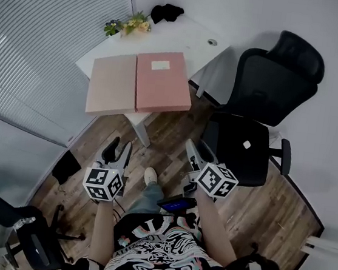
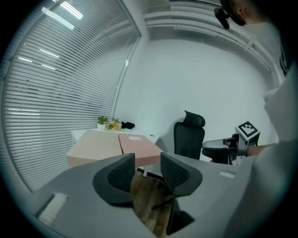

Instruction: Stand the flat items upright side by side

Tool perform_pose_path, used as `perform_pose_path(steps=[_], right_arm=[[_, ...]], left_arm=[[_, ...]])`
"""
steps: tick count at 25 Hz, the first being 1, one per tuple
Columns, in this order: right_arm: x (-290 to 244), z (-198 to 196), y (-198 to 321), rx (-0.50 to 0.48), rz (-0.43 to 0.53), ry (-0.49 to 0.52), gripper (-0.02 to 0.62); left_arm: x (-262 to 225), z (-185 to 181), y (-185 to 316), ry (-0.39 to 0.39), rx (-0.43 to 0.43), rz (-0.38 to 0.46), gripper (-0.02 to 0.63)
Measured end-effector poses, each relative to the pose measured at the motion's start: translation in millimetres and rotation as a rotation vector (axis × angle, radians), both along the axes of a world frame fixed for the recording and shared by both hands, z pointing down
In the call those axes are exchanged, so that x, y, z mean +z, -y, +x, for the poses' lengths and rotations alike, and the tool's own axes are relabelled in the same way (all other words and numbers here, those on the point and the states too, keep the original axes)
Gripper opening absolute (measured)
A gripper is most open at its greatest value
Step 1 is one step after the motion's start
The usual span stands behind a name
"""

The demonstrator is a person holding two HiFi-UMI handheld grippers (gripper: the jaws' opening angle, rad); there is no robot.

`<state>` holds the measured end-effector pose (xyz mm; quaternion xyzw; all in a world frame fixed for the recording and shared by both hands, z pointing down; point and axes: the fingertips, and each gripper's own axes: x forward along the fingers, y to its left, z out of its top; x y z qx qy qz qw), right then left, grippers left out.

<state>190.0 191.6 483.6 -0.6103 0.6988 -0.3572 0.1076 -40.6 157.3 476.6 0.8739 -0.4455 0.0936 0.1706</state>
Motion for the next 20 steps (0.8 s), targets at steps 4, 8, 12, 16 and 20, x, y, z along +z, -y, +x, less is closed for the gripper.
perform_pose_path(steps=[4, 8, 12, 16, 20], right_arm=[[16, 3, 37, 0.010, -0.047, 0.010, 0.195], [36, 10, 72, 0.026, -0.100, 0.023, 0.206], [58, 18, 98, 0.064, -0.148, 0.047, 0.206], [75, 20, 122, 0.083, -0.186, 0.071, 0.215], [92, 24, 140, 0.099, -0.225, 0.099, 0.244]], left_arm=[[13, 11, 45, 0.041, 0.063, -0.009, 0.179], [30, 22, 91, 0.125, 0.129, -0.026, 0.186], [48, 35, 126, 0.227, 0.211, -0.027, 0.192], [71, 49, 151, 0.315, 0.303, -0.037, 0.196], [88, 62, 166, 0.379, 0.400, -0.046, 0.201]])
